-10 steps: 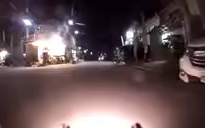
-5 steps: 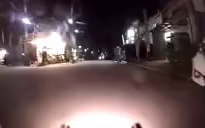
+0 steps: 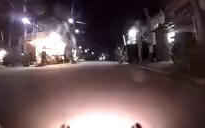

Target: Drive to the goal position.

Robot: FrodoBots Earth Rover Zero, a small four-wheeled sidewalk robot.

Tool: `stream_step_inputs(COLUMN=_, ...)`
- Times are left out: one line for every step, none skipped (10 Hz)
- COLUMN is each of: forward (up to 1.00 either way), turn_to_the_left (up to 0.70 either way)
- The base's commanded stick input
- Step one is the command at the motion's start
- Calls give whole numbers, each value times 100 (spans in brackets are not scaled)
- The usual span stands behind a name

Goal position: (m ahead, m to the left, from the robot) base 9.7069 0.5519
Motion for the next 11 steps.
stream_step_inputs(forward=70, turn_to_the_left=0)
stream_step_inputs(forward=70, turn_to_the_left=0)
stream_step_inputs(forward=70, turn_to_the_left=0)
stream_step_inputs(forward=70, turn_to_the_left=-21)
stream_step_inputs(forward=70, turn_to_the_left=-26)
stream_step_inputs(forward=70, turn_to_the_left=-8)
stream_step_inputs(forward=70, turn_to_the_left=0)
stream_step_inputs(forward=70, turn_to_the_left=0)
stream_step_inputs(forward=70, turn_to_the_left=0)
stream_step_inputs(forward=70, turn_to_the_left=0)
stream_step_inputs(forward=70, turn_to_the_left=0)
